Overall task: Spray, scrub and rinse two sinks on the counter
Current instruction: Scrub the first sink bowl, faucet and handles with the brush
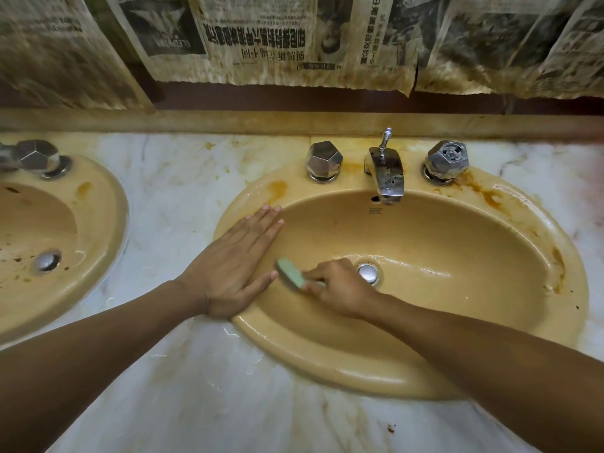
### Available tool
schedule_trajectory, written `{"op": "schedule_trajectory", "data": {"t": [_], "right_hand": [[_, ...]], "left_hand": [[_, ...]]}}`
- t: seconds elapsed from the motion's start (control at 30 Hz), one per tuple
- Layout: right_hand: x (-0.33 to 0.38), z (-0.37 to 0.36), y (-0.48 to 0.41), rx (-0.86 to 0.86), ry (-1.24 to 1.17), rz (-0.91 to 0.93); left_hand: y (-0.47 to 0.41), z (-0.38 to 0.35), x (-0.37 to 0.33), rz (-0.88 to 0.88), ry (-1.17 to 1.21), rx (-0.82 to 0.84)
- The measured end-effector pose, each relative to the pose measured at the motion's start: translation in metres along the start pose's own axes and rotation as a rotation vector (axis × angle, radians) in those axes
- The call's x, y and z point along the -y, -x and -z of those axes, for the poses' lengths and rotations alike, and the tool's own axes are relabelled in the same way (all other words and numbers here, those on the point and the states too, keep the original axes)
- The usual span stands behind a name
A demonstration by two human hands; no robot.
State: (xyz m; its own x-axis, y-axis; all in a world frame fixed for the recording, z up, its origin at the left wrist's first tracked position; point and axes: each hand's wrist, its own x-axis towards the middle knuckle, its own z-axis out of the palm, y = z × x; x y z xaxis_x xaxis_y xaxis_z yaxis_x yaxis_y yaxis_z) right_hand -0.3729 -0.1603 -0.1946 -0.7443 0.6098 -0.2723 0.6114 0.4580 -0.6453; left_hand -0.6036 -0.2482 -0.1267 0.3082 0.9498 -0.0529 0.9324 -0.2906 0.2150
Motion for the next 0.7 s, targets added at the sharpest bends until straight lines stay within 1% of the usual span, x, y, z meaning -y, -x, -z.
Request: {"op": "schedule_trajectory", "data": {"t": [0.03, 0.07, 0.1, 0.17, 0.2, 0.27, 0.3, 0.33, 0.37, 0.47, 0.5, 0.53, 0.6, 0.63, 0.67, 0.7], "right_hand": [[0.003, 0.001, 0.007, 0.090, -0.069, 0.047], [0.001, 0.007, 0.013, 0.174, -0.074, 0.082], [-0.006, 0.014, 0.018, 0.245, -0.017, 0.105], [-0.031, 0.029, 0.022, 0.298, 0.283, 0.080], [-0.046, 0.039, 0.020, 0.231, 0.413, 0.011], [-0.075, 0.061, 0.017, 0.022, 0.606, -0.140], [-0.083, 0.068, 0.017, -0.049, 0.680, -0.172], [-0.086, 0.067, 0.017, -0.064, 0.713, -0.180], [-0.084, 0.062, 0.018, -0.053, 0.699, -0.168], [-0.065, 0.037, 0.029, 0.099, 0.534, -0.036], [-0.062, 0.035, 0.026, 0.131, 0.500, -0.020], [-0.061, 0.041, 0.018, 0.128, 0.493, -0.058], [-0.067, 0.056, 0.000, 0.041, 0.550, -0.186], [-0.070, 0.058, -0.004, 0.003, 0.581, -0.213], [-0.069, 0.054, -0.004, -0.011, 0.569, -0.186], [-0.063, 0.047, -0.001, 0.014, 0.510, -0.107]], "left_hand": [[0.000, 0.000, 0.000, -0.001, -0.006, 0.005], [0.000, -0.001, 0.000, 0.002, -0.007, 0.009], [0.000, -0.001, 0.001, 0.005, -0.006, 0.011], [0.000, -0.001, 0.001, 0.006, -0.008, 0.011], [0.000, -0.001, 0.001, 0.006, -0.012, 0.008], [-0.001, -0.001, 0.001, 0.005, -0.014, 0.008], [-0.001, -0.002, 0.001, 0.007, -0.014, 0.006], [-0.001, -0.002, 0.001, 0.008, -0.012, 0.004], [-0.001, -0.002, 0.001, 0.007, -0.008, 0.003], [-0.001, -0.002, 0.001, 0.012, 0.008, -0.002], [-0.001, -0.002, 0.001, 0.015, 0.010, -0.002], [-0.001, -0.002, 0.001, 0.016, 0.014, -0.001], [-0.001, -0.002, 0.001, 0.018, 0.025, -0.004], [-0.002, -0.002, 0.002, 0.021, 0.029, -0.007], [-0.002, -0.002, 0.002, 0.023, 0.033, -0.009], [-0.002, -0.003, 0.002, 0.023, 0.037, -0.010]]}}
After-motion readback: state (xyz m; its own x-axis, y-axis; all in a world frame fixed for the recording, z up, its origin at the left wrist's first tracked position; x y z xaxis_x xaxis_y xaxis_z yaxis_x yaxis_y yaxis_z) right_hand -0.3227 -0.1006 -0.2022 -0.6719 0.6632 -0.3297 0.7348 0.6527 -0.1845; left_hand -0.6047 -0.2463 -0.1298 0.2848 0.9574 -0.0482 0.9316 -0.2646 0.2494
